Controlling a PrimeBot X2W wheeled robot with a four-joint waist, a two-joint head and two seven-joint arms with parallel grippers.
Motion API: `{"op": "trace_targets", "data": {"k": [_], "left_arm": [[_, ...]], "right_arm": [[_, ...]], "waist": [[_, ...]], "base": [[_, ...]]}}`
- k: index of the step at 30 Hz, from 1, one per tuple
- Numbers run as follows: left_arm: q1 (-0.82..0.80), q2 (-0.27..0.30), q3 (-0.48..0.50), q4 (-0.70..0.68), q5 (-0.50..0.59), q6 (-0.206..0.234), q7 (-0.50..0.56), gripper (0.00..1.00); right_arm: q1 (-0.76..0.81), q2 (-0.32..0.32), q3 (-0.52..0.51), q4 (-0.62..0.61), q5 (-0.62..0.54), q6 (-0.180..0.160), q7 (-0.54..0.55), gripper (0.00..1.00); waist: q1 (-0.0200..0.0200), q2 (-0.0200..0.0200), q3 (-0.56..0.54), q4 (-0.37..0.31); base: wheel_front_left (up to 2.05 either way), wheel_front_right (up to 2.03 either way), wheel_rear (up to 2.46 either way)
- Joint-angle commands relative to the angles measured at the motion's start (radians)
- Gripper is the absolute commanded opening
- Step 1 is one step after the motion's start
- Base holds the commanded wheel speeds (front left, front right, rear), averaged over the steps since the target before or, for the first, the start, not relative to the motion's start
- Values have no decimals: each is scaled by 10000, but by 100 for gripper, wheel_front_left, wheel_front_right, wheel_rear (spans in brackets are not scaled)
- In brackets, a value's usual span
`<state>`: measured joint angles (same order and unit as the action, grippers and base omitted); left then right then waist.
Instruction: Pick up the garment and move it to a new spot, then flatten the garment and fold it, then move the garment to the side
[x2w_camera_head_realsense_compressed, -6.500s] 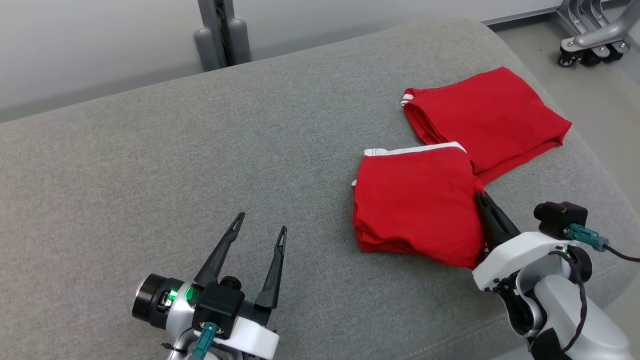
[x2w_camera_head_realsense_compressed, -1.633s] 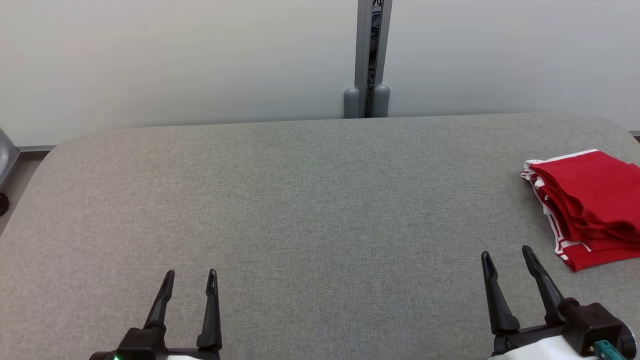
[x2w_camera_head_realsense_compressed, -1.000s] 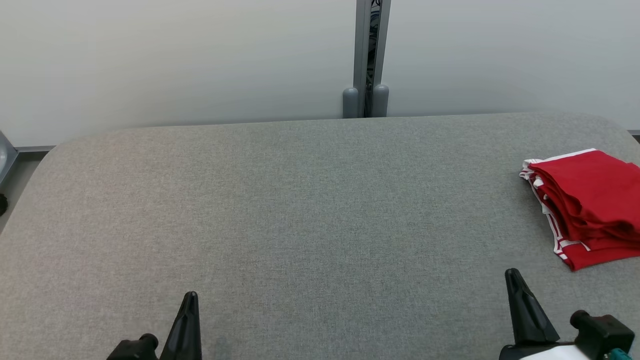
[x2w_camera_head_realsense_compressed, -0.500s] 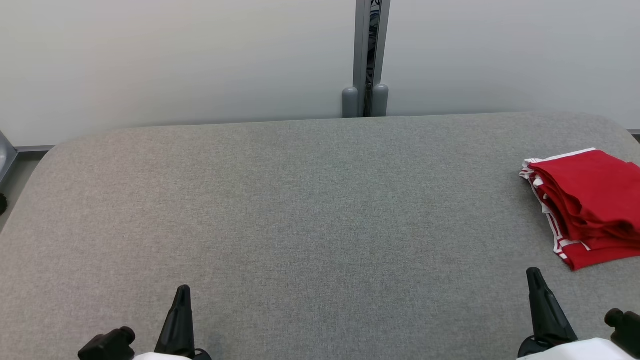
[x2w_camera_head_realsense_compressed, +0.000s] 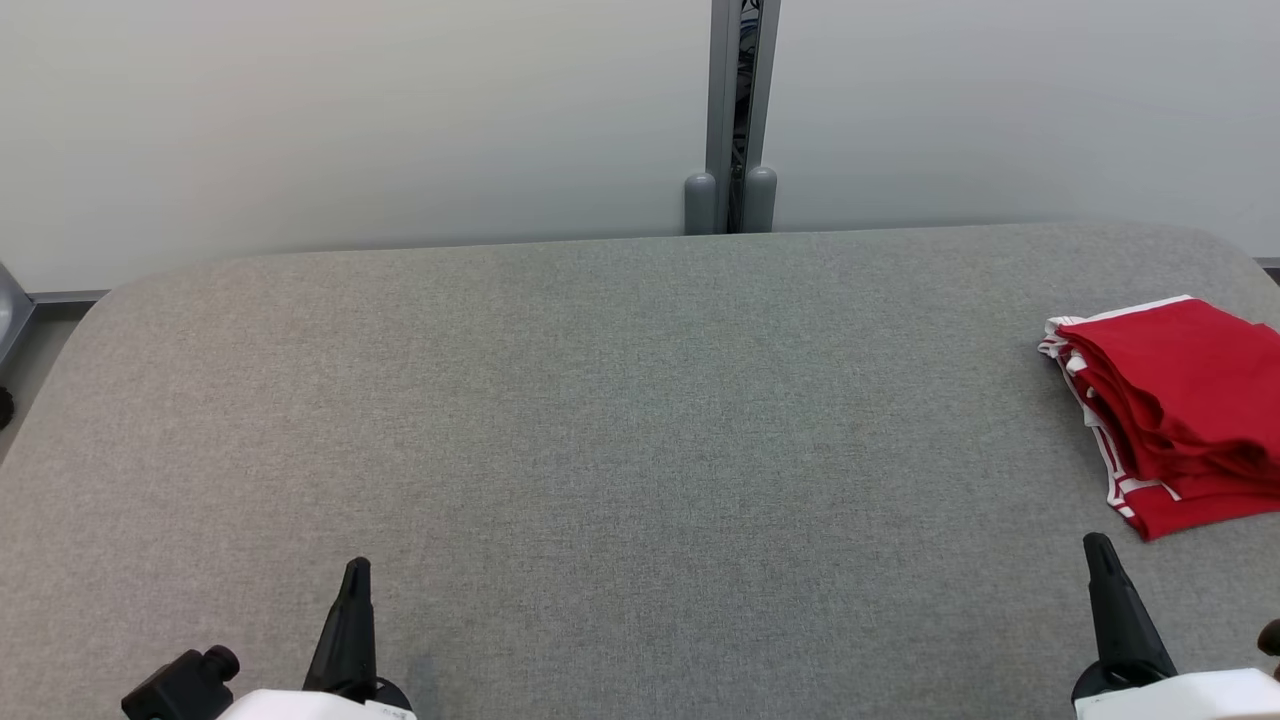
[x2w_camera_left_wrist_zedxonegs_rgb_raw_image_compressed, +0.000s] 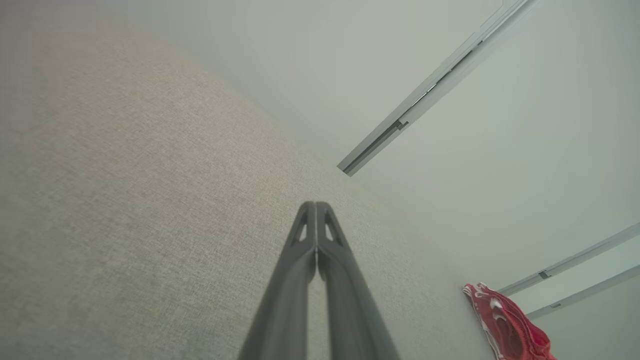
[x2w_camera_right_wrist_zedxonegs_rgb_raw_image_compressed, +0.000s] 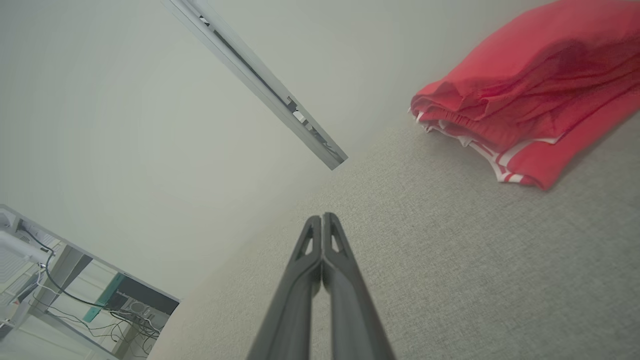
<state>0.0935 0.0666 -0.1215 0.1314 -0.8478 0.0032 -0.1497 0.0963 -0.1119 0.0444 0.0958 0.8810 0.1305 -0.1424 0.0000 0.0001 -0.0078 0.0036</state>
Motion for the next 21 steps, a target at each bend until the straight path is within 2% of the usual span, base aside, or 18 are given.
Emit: {"op": "trace_targets", "data": {"k": [1, 21], "left_arm": [[-321, 83, 69, -153, -382, -78, 43, 0], [-550, 162, 200, -205, -2717, -402, 433, 0]], "right_arm": [[-132, -144, -70, -176, 427, 3, 77, 0], [-129, -420, -295, -270, 3007, 3, 506, 0]], "waist": [[0, -1, 1, -1], [0, -1, 18, -8]], "base": [[0, 0, 0], [0, 0, 0]]}}
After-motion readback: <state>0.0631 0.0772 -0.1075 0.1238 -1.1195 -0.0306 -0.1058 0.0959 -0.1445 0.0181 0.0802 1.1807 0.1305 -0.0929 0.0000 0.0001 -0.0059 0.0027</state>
